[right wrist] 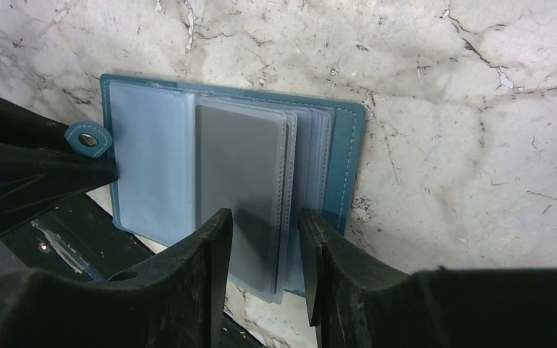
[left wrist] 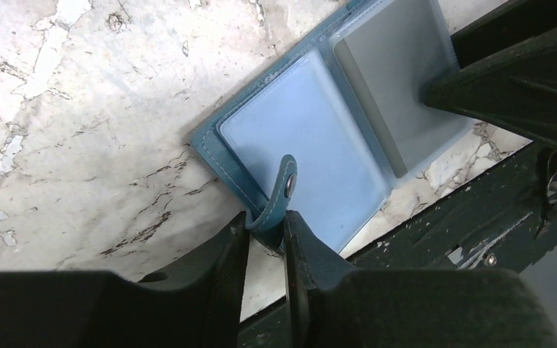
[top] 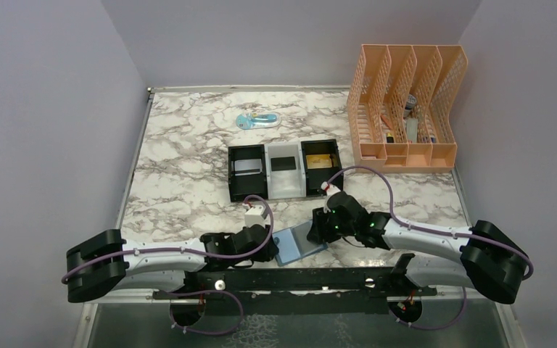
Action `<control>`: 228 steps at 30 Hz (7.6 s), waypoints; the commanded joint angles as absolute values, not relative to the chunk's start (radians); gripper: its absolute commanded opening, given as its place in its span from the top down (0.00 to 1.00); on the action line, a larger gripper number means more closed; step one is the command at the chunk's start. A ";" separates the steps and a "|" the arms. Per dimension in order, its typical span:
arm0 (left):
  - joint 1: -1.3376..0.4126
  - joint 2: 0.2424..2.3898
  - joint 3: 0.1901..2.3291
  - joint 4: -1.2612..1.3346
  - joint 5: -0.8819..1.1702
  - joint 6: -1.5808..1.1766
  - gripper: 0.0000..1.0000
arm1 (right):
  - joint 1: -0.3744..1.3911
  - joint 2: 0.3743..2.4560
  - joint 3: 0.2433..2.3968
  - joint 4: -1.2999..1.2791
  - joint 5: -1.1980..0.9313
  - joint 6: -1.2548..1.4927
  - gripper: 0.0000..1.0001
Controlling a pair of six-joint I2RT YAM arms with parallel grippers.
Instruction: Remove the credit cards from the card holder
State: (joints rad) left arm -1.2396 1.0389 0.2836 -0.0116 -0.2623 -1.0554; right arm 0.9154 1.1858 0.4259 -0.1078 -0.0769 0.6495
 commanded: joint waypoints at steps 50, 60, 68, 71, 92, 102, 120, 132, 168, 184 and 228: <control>-1.263 1.051 0.287 -0.012 -0.292 -1.045 0.90 | 0.919 1.088 0.423 -0.148 -0.108 0.675 0.52; -1.265 1.038 0.280 -0.014 -0.293 -1.049 0.90 | 0.919 1.178 0.401 -0.088 -0.131 0.696 0.58; -1.264 1.035 0.277 -0.016 -0.293 -1.050 0.90 | 0.919 1.159 0.399 -0.062 -0.151 0.700 0.62; -1.264 1.030 0.273 -0.016 -0.294 -1.055 0.90 | 0.919 1.137 0.401 -0.075 -0.147 0.701 0.63; -1.266 1.005 0.260 -0.023 -0.304 -1.068 0.90 | 0.919 1.086 0.389 -0.155 -0.077 0.739 0.58; -1.266 1.014 0.265 -0.022 -0.302 -1.069 0.90 | 0.919 1.147 0.384 -0.116 -0.116 0.727 0.59; -1.267 1.019 0.268 -0.024 -0.302 -1.068 0.90 | 0.918 1.059 0.359 -0.002 -0.232 0.755 0.62; -1.268 1.021 0.273 -0.028 -0.308 -1.066 0.90 | 0.919 1.047 0.396 -0.197 -0.077 0.719 0.60; -1.272 1.027 0.275 -0.028 -0.308 -1.069 0.90 | 0.919 1.081 0.377 -0.112 -0.152 0.732 0.54; -1.272 1.026 0.274 -0.030 -0.311 -1.071 0.91 | 0.919 1.086 0.375 -0.153 -0.099 0.740 0.56; -1.275 1.036 0.282 -0.030 -0.321 -1.075 0.91 | 0.918 1.106 0.356 0.132 -0.390 0.791 0.64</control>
State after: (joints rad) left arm -1.2655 1.0317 0.2726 -0.0162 -0.2958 -1.0702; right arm 0.9154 1.0534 0.3519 0.0299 -0.3012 0.7662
